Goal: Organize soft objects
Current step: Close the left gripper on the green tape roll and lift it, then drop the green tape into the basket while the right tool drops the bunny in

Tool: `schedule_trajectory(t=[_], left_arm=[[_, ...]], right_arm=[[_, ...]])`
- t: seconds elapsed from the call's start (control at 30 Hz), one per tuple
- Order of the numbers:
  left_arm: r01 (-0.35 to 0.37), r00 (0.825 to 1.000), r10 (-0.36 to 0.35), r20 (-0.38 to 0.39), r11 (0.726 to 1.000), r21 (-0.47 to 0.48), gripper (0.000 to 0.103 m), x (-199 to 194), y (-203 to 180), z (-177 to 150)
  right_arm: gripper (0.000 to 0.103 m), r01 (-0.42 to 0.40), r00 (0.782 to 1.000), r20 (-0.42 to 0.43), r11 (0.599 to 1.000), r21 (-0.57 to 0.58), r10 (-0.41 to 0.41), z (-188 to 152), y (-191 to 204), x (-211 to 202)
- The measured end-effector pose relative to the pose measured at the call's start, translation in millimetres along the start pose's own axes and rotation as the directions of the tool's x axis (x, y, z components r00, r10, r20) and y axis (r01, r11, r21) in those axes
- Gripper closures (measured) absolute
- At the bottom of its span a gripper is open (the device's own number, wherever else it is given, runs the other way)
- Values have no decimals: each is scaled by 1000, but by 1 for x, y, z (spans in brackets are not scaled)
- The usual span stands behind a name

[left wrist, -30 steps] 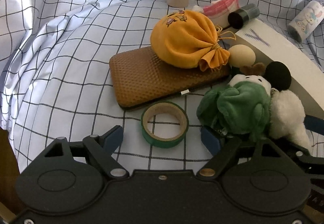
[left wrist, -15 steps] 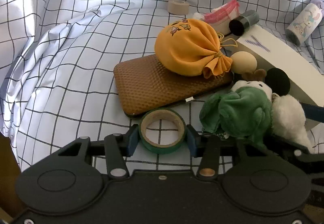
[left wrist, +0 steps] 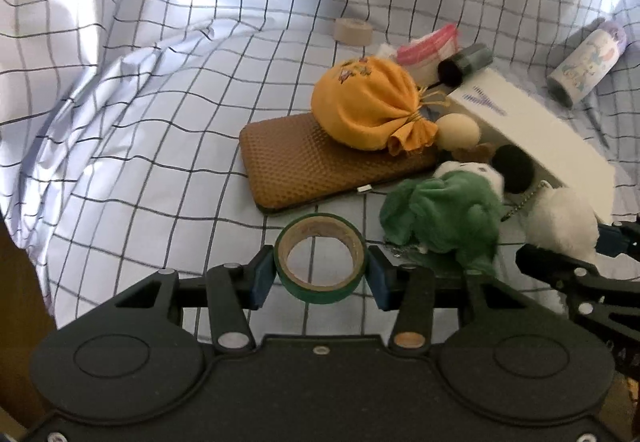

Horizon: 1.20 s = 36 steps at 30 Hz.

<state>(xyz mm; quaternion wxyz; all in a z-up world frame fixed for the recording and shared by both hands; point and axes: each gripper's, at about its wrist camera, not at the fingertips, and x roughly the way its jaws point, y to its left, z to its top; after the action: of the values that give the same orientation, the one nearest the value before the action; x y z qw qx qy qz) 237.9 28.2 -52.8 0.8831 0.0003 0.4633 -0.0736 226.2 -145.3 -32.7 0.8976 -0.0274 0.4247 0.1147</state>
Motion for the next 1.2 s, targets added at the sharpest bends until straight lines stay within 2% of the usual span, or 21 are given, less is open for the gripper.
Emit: schedule_trajectory(t=[0.23, 0.6, 0.87, 1.2], left_arm=[[29, 997, -29, 65, 1000, 7, 55, -51, -10, -18], [73, 991, -78, 110, 996, 43, 55, -112, -41, -65], [57, 994, -61, 86, 997, 49, 55, -125, -57, -98], [63, 997, -62, 51, 998, -4, 55, -124, -60, -122]], right_arm=[[60, -3, 996, 93, 996, 84, -4, -15, 0, -65], [59, -24, 981, 196, 977, 211, -18, -71, 8, -157], [59, -21, 967, 248, 959, 284, -52, -105, 10, -197], [59, 28, 959, 258, 950, 312, -113, -124, 18, -217]])
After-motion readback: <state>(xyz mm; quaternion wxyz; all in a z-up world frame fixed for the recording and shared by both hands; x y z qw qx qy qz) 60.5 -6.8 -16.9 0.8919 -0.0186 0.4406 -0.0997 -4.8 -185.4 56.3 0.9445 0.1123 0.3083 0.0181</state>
